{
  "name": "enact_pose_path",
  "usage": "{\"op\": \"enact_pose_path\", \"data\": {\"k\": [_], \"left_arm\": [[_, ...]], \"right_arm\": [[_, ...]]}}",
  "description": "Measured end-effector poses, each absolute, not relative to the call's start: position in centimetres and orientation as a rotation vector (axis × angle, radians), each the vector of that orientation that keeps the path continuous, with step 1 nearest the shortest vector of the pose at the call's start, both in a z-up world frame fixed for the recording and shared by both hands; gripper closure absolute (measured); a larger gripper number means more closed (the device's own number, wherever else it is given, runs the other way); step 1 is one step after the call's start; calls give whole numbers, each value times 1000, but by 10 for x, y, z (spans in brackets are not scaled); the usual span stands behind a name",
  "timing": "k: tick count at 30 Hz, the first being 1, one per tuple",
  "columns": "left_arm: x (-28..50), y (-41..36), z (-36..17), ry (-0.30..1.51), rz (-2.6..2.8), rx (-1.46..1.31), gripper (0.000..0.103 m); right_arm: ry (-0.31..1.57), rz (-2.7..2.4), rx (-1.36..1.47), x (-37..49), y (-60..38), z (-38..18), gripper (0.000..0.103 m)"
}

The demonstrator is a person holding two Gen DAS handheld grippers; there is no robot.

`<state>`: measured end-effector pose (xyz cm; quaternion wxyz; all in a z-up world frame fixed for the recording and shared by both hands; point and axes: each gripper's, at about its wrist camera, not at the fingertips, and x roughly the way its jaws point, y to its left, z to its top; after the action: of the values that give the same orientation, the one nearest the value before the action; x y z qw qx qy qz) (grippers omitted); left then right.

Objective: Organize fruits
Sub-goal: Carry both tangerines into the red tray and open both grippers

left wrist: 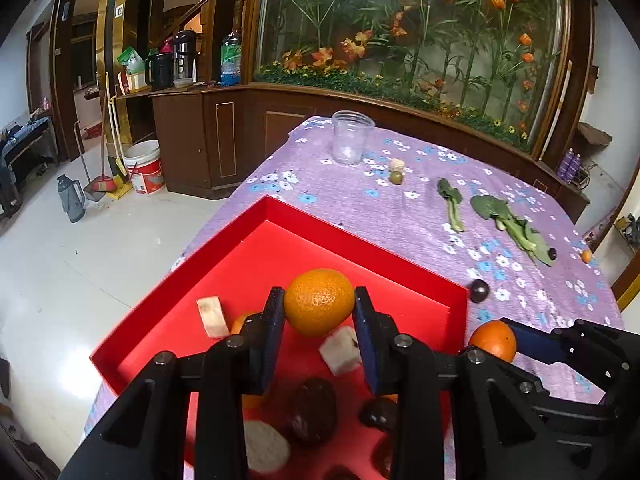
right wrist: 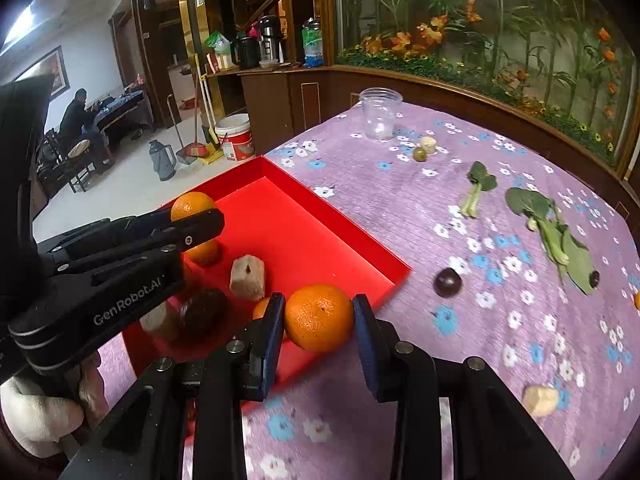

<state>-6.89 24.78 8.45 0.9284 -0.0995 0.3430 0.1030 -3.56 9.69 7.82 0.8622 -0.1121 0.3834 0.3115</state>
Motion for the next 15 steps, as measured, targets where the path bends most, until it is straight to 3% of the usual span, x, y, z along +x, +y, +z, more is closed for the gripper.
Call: {"op": "enact_pose_path", "data": {"k": [15], "left_arm": [[-30,265,58,788,234,-179,70]], "right_arm": [[859,640,-237,2,129,54,65]]}}
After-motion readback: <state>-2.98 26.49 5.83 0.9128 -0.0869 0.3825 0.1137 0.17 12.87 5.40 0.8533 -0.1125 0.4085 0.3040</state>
